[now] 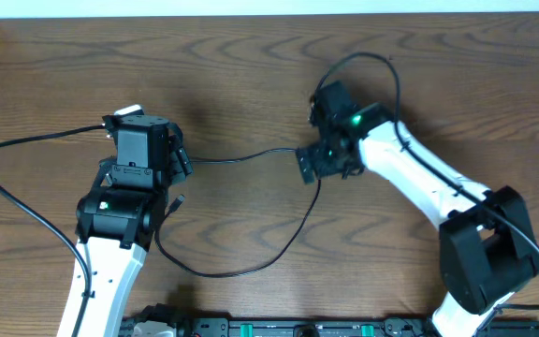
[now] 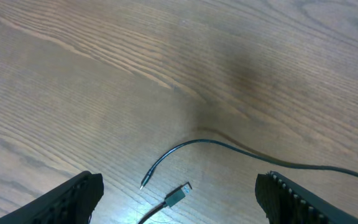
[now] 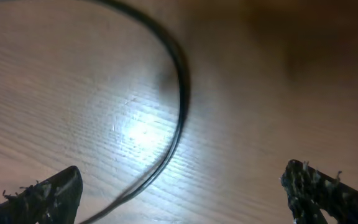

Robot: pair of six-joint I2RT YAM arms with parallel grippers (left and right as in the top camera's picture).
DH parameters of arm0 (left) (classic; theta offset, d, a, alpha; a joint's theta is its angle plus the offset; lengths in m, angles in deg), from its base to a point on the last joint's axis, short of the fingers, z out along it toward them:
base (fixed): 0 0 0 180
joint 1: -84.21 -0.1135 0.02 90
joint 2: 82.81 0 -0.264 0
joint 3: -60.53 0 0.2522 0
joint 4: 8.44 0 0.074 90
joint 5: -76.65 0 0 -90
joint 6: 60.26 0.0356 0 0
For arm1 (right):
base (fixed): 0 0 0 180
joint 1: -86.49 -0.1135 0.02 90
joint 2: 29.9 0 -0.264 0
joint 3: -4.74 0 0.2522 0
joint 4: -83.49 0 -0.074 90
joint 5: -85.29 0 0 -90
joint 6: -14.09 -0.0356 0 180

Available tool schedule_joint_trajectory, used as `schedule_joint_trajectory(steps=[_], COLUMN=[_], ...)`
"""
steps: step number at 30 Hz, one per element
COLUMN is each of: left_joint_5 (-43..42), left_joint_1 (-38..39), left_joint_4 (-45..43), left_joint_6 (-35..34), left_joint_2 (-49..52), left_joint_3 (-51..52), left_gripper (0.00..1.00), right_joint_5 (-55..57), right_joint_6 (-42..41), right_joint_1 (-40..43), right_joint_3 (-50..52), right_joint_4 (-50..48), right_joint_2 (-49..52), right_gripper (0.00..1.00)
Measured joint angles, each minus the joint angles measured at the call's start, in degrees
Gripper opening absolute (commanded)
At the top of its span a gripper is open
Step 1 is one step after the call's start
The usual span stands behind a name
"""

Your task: Untangle cables

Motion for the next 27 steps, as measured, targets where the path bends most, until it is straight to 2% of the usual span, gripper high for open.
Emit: schedule_joint_trajectory(steps=[11,15,25,27], left_joint_5=[-0.02,-0.02,0.00,-0.02], left_joint_1=[0.00,0.00,0.00,0.00], left_joint_4=[0.02,0.02,0.02,0.02], left_joint_6=[-0.02,-0.04,0.00,0.00], left_joint_2=[0.00,0.00,0.00,0.00], left_joint_3=[0.00,0.00,0.00,0.00], left_gripper=[0.84,0.84,0.84,0.85], right_joint_5=[0.59,0.66,1.46,1.62], right_joint_6=[-3.87,-4.94,-7.23,-7.85], right_joint_1=[-5.09,-6.27,-7.04,-7.04], right_joint_3=[9.11,11.21,14.16,14.82], right_joint_4=[-6.47,-7.96,-11.19,-12.31], right_joint_2=[0.02,0.02,-0.39,-0.68], right_gripper=[0.99,0.94,0.70,0.68])
